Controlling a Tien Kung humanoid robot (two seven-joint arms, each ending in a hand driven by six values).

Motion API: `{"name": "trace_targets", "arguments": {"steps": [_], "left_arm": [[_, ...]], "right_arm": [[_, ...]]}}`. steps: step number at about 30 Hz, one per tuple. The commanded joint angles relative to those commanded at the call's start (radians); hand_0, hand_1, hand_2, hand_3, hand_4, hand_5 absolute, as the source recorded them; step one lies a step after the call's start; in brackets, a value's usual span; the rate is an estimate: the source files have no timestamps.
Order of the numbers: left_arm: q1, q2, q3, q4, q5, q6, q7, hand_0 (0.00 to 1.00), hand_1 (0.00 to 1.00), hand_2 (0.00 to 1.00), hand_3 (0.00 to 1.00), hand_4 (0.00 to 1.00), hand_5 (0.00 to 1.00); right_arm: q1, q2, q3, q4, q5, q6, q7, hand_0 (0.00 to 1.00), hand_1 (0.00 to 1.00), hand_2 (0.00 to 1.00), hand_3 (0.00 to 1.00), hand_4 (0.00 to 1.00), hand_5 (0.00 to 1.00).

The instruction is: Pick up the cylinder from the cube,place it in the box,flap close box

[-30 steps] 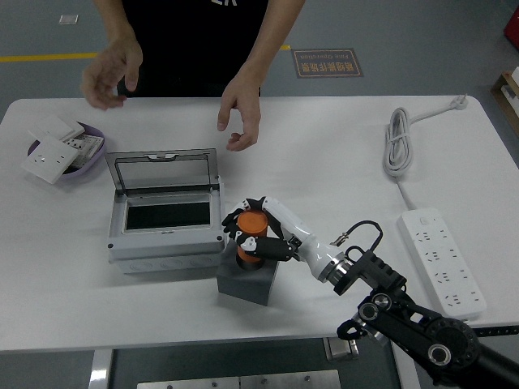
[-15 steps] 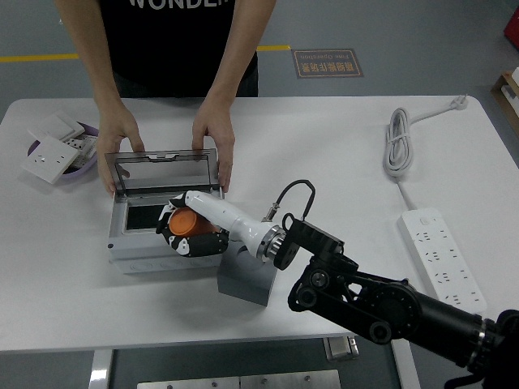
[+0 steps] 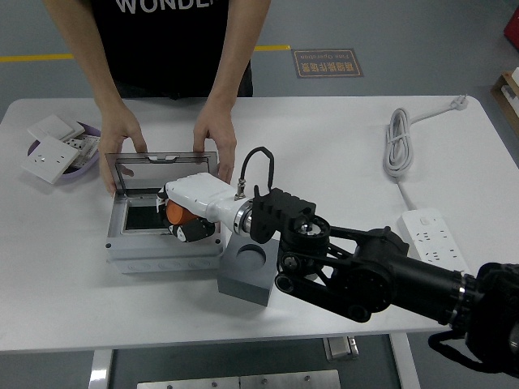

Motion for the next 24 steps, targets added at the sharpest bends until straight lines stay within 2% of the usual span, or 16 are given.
{"name": "trace_targets", "arguments": {"steps": [3,8,9,14,15,20,21,24], "left_arm": [[-0.001,0.004,-0.002,0.0,0.003,0.0,0.0,0.923,0.852,0.854,0.951,0.002,0.002],[-0.001,0.009,-0.001,0.0,0.004,-0.001,0.001,0.923,0.852,0.854,0.951,0.002,0.002],[0.0,0.009,-0.001,0.0,0.004,0.0,0.001,0.923,0.852,0.854,0.951,0.002,0.002],[-0.001,0.012,0.0,0.0,0.004,0.0,0.002,0.923,0.852,0.854,0.951,0.002,0.002],[-0.001,0.013,0.0,0.0,0.004,0.0,0.002,0.923,0.852,0.854,0.951,0.002,0.002],[0.0,0.014,-0.001,0.0,0.006,0.0,0.003,0.923,0.852,0.854,0.951,0.002,0.002],[0.0,0.014,-0.002,0.0,0.007,0.0,0.004,0.923,0.852,0.854,0.951,0.002,0.002],[0.0,0.014,-0.005,0.0,0.01,0.001,0.006,0.923,0.852,0.854,0.951,0.002,0.002]], "right_arm": [[0.013,0.0,-0.011,-0.015,-0.013,0.014,-0.029,0.351,0.399,0.409,0.343,0.002,0.002],[0.028,0.0,-0.031,-0.037,-0.009,0.009,-0.068,0.351,0.399,0.409,0.343,0.002,0.002],[0.031,0.0,-0.035,-0.04,-0.006,0.005,-0.074,0.227,0.396,0.417,0.357,0.002,0.002],[0.045,0.0,-0.043,-0.046,0.022,-0.011,-0.08,0.227,0.396,0.417,0.357,0.002,0.002],[0.047,0.0,-0.043,-0.046,0.029,-0.013,-0.078,0.158,0.386,0.429,0.369,0.002,0.002],[0.054,0.0,-0.044,-0.049,0.071,-0.034,-0.066,0.158,0.386,0.429,0.369,0.002,0.002],[0.055,0.0,-0.044,-0.049,0.083,-0.039,-0.062,0.159,0.398,0.47,0.407,0.002,0.002],[0.059,0.0,-0.05,-0.043,0.128,-0.052,-0.05,0.159,0.398,0.47,0.407,0.002,0.002]]}}
